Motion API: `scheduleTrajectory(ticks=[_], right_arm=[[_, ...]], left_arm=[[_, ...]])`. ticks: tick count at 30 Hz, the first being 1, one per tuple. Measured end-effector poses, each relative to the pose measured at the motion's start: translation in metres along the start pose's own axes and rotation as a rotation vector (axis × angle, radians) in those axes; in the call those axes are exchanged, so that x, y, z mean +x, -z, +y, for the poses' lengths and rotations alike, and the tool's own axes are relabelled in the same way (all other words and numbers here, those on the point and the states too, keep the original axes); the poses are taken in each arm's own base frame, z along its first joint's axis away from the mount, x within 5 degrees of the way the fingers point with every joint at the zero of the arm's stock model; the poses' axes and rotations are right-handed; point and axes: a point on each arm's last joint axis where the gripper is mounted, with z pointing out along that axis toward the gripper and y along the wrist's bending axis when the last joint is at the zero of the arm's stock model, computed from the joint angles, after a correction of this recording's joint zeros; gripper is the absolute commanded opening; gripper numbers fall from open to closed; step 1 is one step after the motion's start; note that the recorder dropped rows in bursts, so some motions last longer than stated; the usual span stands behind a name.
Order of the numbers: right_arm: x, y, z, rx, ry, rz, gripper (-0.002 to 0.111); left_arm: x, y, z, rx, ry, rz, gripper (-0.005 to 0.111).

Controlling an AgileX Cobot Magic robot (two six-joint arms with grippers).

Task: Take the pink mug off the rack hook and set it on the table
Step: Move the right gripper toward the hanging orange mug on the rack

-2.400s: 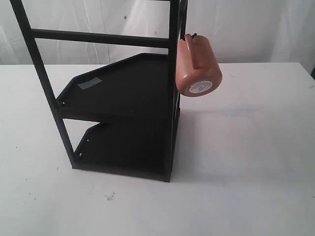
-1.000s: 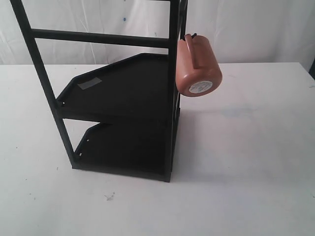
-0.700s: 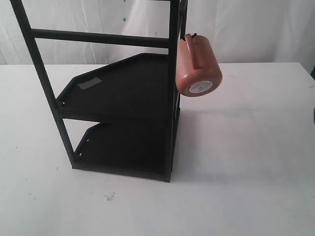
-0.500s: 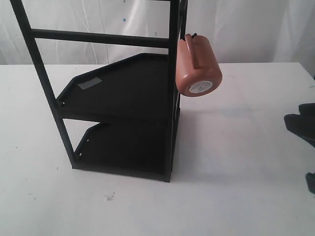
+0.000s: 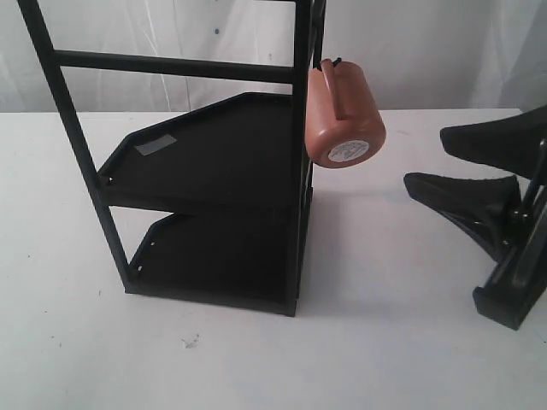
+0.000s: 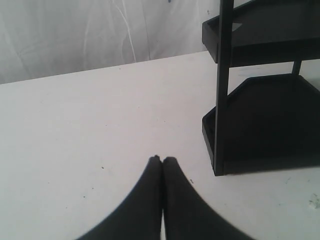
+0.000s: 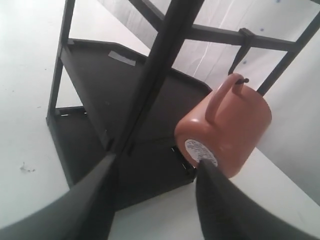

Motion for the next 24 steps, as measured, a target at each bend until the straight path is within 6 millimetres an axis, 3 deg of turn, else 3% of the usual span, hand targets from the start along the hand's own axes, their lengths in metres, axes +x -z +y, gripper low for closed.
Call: scheduleTrajectory(ticks=[7, 24], right_arm=[[0.001, -0.005, -0.011, 0.086, -0.04, 0.006, 0.046], [0.004, -0.003, -0.01, 0.082, -0.03, 0.048, 0.046]], left_arm=[[0.0, 0.0, 0.0, 0.0, 0.0, 0.0, 0.0], [0.0, 0.0, 0.0, 0.0, 0.0, 0.0, 0.0]])
